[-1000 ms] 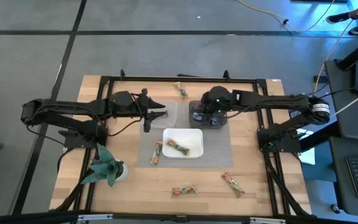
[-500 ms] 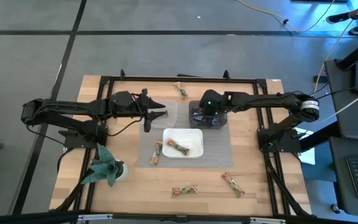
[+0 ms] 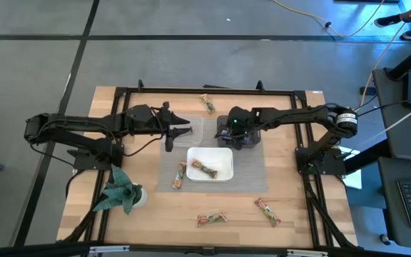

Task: Pick and place Granola Bars by type
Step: Put the blue granola bar into the black bin, then put the bottom yellow granola bar into the white bin

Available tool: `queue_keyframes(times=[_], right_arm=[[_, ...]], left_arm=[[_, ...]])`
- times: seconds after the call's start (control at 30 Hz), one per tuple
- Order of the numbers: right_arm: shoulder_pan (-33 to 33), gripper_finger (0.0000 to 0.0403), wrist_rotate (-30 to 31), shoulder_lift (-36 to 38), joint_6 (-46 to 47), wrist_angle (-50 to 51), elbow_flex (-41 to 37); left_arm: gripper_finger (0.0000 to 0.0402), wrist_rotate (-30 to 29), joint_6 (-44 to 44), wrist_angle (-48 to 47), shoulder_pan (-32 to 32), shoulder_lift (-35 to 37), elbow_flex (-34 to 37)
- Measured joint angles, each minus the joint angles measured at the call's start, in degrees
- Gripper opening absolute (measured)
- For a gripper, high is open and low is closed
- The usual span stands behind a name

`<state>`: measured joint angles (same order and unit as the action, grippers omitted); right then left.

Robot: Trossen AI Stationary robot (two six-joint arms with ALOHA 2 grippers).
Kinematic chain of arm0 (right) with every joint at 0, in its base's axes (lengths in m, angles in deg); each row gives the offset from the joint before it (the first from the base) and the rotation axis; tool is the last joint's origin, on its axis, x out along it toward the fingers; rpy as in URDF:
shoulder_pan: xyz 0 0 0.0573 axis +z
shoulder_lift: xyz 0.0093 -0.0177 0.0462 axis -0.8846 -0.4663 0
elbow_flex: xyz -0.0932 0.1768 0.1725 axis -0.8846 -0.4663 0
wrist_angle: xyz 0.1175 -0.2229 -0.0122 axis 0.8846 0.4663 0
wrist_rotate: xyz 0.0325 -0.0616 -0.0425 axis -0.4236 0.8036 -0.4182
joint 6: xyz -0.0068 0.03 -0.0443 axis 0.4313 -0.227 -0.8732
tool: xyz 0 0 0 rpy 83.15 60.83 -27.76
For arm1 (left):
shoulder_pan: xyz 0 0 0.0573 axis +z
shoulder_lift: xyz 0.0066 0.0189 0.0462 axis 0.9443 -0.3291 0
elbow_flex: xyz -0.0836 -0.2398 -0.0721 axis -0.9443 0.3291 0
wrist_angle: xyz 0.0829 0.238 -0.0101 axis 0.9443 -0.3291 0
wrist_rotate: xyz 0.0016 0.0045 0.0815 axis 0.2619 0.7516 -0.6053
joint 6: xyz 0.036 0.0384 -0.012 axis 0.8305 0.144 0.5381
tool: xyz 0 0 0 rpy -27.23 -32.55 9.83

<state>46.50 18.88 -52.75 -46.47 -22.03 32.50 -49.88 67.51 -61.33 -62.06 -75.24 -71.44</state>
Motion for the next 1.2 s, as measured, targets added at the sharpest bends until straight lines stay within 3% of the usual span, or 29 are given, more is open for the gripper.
queue_keyframes(times=[0.13, 0.53, 1.0, 1.2], right_arm=[[0.0, 0.0131, -0.02, 0.38, 0.0, -0.12, -0.02], [0.0, 0.0237, 0.35, 2.05, 1.67, 4.88, 1.14], [0.02, 0.0244, 0.5, 21.14, -0.49, 16.56, 2.58], [0.03, 0.0244, 0.5, 25.68, 0.3, 18.9, 2.03]], left_arm=[[0.0128, 0.02, 0.02, 0.0, 0.0, 0.0, 0.0], [0.0128, 0.02, 0.02, 0.0, 0.0, 0.0, 0.0], [0.0132, -0.65, 0.97, 0.02, 0.0, 0.0, 0.0], [0.0161, -1.49, -2.62, 1.05, 0.0, 0.0, 0.0]])
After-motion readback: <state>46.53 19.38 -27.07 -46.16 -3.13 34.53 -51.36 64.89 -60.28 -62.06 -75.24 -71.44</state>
